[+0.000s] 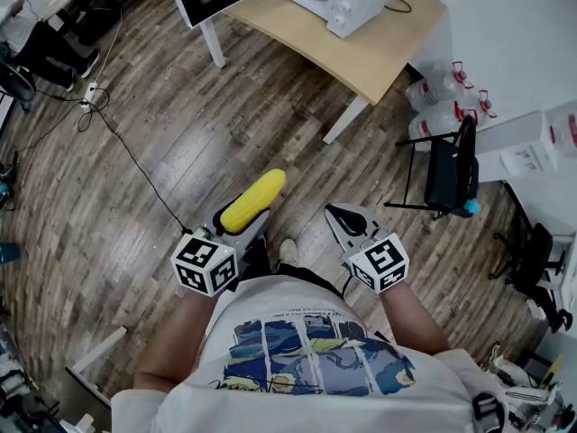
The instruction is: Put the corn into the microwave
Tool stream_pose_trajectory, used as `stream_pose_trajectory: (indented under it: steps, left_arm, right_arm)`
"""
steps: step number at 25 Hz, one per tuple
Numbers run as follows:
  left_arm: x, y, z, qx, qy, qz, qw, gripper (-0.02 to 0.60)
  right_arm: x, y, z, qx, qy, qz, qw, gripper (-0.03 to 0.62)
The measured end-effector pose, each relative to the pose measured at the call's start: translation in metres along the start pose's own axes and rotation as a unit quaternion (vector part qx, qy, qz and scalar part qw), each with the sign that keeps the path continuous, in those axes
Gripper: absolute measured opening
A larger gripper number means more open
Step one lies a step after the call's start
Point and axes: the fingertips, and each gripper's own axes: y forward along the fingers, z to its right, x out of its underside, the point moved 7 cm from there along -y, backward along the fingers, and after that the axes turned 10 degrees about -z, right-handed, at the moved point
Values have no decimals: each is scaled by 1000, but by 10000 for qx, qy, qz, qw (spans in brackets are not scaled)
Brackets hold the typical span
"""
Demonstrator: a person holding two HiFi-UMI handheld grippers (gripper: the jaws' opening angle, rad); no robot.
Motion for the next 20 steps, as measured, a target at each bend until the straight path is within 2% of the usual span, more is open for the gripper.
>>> stream_pose_trajectory:
  steps: [5,9,14,15,17,20]
  left_arm:
    - [9,-12,15,-220,-163,113,9996,256]
    - [7,-17,11,-292,-242,231,9990,256]
    - [0,-12,-18,-161,-257,202,9993,256]
    - [-5,-9,-26,-112,-210,189,9995,256]
    - [-21,-4,-41,-16,-93,193,9998,256]
    - [-50,-3,-67,98,21,297,9995,256]
  right_arm:
    - [3,-8,2,-100,-100,73,9999,9]
    - [3,-2,0,-165,-116,-2,9998,9]
    - [-11,16,0,-194,115,73,9997,11]
    - [-18,20,2,-148,148,93,9997,12]
    - [-34,31,7,-40,146,84,9998,68]
    - [-61,51,12,67,91,62,9999,74]
